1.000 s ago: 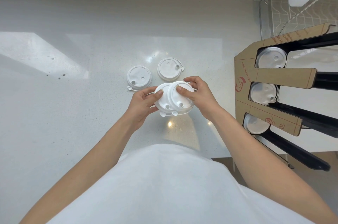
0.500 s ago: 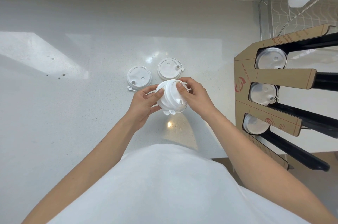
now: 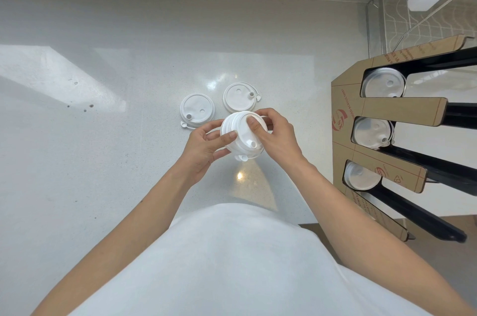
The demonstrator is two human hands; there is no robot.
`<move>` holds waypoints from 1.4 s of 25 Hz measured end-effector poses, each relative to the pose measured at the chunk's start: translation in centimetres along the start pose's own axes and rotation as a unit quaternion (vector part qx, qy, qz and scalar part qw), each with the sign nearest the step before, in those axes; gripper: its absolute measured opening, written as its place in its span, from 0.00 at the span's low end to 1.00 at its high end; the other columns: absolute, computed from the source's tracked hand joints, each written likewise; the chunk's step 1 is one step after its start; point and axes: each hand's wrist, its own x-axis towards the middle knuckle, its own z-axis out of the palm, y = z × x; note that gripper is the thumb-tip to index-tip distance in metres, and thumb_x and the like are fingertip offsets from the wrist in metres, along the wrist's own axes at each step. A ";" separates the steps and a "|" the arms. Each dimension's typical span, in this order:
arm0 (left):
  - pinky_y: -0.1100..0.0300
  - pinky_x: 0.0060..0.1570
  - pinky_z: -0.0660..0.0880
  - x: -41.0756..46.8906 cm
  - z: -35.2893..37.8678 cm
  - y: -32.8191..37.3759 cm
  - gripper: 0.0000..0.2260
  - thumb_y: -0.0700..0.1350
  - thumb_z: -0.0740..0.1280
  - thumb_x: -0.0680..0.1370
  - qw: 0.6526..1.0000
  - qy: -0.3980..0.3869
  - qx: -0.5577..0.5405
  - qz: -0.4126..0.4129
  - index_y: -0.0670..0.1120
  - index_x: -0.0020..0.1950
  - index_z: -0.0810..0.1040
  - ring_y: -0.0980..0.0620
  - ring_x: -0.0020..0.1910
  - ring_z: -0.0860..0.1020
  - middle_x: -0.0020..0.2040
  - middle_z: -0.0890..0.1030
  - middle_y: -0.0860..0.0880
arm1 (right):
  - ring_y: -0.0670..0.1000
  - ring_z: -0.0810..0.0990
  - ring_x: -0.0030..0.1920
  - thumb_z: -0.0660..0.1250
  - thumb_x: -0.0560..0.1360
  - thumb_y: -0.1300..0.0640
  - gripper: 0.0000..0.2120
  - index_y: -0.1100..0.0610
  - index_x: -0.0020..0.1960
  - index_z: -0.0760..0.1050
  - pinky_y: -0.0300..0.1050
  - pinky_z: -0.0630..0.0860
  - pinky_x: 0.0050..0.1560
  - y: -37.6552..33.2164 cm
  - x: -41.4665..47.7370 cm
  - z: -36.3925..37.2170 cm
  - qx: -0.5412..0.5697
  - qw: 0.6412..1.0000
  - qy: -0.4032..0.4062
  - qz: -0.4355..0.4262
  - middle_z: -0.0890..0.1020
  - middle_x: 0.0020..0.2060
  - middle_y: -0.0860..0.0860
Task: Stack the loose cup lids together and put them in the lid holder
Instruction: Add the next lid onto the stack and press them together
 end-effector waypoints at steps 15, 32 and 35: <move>0.59 0.44 0.82 0.2 0.0 0.5 0.09 0.44 0.66 0.82 0.999 0.047 -0.007 -0.001 0.49 0.60 0.83 0.52 0.48 0.86 0.51 0.87 0.51 | 0.46 0.85 0.51 0.76 0.72 0.62 0.16 0.53 0.58 0.81 0.37 0.78 0.51 0.5 0.0 -1.5 0.211 0.972 -0.060 0.085 0.86 0.51 0.50; 0.58 0.46 0.81 0.6 0.3 0.9 0.13 0.45 0.63 0.84 0.995 0.096 0.031 0.025 0.41 0.64 0.80 0.49 0.49 0.82 0.51 0.84 0.47 | 0.52 0.82 0.61 0.77 0.68 0.70 0.27 0.61 0.65 0.76 0.44 0.79 0.62 -0.2 -0.3 -0.7 0.235 0.969 -0.057 0.046 0.83 0.60 0.55; 0.56 0.52 0.82 0.5 0.1 1.1 0.16 0.40 0.64 0.83 0.996 0.080 0.005 0.029 0.41 0.70 0.76 0.47 0.55 0.82 0.56 0.82 0.44 | 0.50 0.83 0.59 0.74 0.73 0.66 0.21 0.59 0.65 0.77 0.40 0.79 0.55 -0.1 -0.2 -0.7 0.231 0.971 -0.041 0.047 0.83 0.59 0.55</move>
